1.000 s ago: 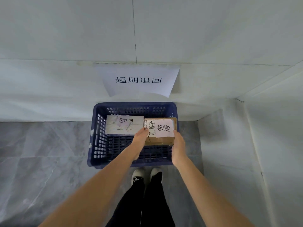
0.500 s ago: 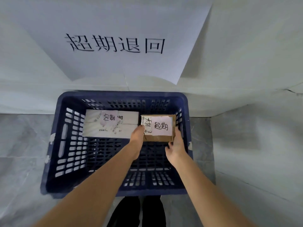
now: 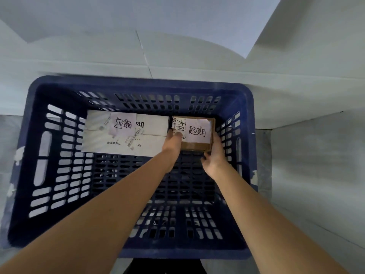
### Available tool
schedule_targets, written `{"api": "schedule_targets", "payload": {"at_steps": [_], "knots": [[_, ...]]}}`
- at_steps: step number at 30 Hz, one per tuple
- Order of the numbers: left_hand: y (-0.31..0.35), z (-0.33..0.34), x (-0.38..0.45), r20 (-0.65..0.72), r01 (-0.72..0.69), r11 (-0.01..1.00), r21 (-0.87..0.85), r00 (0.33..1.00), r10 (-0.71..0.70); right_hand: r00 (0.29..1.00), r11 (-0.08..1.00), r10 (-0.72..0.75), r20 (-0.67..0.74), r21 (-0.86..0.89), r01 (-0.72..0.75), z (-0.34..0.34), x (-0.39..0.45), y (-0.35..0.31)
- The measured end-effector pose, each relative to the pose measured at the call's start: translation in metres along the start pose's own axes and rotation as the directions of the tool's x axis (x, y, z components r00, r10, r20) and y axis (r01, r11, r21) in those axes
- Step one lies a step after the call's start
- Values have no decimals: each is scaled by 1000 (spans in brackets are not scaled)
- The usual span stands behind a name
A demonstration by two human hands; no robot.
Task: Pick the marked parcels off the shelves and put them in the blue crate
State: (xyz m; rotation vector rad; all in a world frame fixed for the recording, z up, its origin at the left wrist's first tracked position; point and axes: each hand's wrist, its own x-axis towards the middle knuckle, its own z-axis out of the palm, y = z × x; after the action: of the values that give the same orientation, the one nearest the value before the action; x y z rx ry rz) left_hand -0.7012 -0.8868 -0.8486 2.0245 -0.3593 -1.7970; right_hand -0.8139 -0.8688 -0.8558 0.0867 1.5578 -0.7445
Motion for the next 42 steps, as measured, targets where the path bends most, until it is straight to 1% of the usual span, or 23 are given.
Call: {"api": "schedule_targets", "payload": {"at_steps": [5, 7, 9, 10, 12, 14, 15, 17, 18, 20, 22, 24, 26, 27, 28, 29, 31, 34, 36, 38, 42], "knots": [[0, 6, -9, -33, -55, 994, 97, 998, 58, 1000, 998, -14, 20, -68, 16, -1, 3, -3], [0, 8, -17, -69, -136, 984, 114, 987, 144, 1000, 994, -24, 5, -104, 24, 1, 0, -4], [3, 9, -32, -120, -229, 960, 159, 961, 249, 996, 989, -49, -71, -145, 39, 4, -10, -3], [6, 9, -41, -129, -267, 945, 192, 947, 294, 993, 984, -72, -96, -172, 55, 6, -19, -2], [14, 4, -59, -112, -310, 909, 279, 929, 352, 988, 969, -132, -81, -221, 111, 11, -44, -1], [24, -8, -82, -67, -347, 843, 410, 911, 408, 969, 933, -244, -38, -283, 224, 17, -73, -3], [31, -16, -95, -42, -370, 800, 472, 897, 440, 945, 887, -327, -21, -350, 300, 18, -91, -6], [47, -35, -126, -13, -407, 725, 556, 868, 497, 872, 742, -487, 49, -504, 442, 21, -132, -18], [57, -46, -144, -10, -418, 696, 584, 854, 521, 832, 653, -543, 116, -565, 505, 22, -155, -27], [83, -71, -185, -3, -432, 621, 654, 819, 573, 757, 457, -597, 266, -663, 593, 27, -202, -49], [112, -97, -230, 38, -460, 490, 741, 757, 652, 670, 202, -613, 418, -737, 645, 37, -248, -75], [140, -126, -275, 87, -474, 338, 813, 674, 734, 558, -77, -595, 578, -732, 677, 52, -296, -101], [166, -156, -317, 114, -450, 211, 868, 594, 796, 415, -326, -539, 733, -636, 699, 72, -346, -120], [178, -171, -338, 118, -431, 166, 887, 559, 820, 336, -423, -505, 795, -567, 707, 83, -371, -126], [189, -186, -360, 116, -409, 133, 903, 530, 840, 259, -494, -477, 840, -500, 711, 96, -395, -130], [200, -201, -381, 110, -386, 108, 916, 501, 858, 188, -544, -461, 867, -444, 712, 111, -419, -133], [218, -233, -423, 78, -333, 86, 939, 448, 891, 72, -604, -437, 897, -351, 715, 143, -464, -139], [235, -284, -482, -44, -228, 136, 964, 366, 930, -61, -669, -378, 924, -227, 708, 195, -527, -146], [238, -318, -520, -151, -153, 205, 967, 307, 940, -144, -701, -331, 932, -142, 699, 226, -564, -145], [233, -350, -558, -270, -94, 299, 950, 238, 933, -226, -713, -288, 931, -51, 699, 253, -601, -137], [196, -400, -640, -502, 17, 502, 864, 77, 861, -382, -701, -153, 911, 172, 692, 289, -679, -95]]}}
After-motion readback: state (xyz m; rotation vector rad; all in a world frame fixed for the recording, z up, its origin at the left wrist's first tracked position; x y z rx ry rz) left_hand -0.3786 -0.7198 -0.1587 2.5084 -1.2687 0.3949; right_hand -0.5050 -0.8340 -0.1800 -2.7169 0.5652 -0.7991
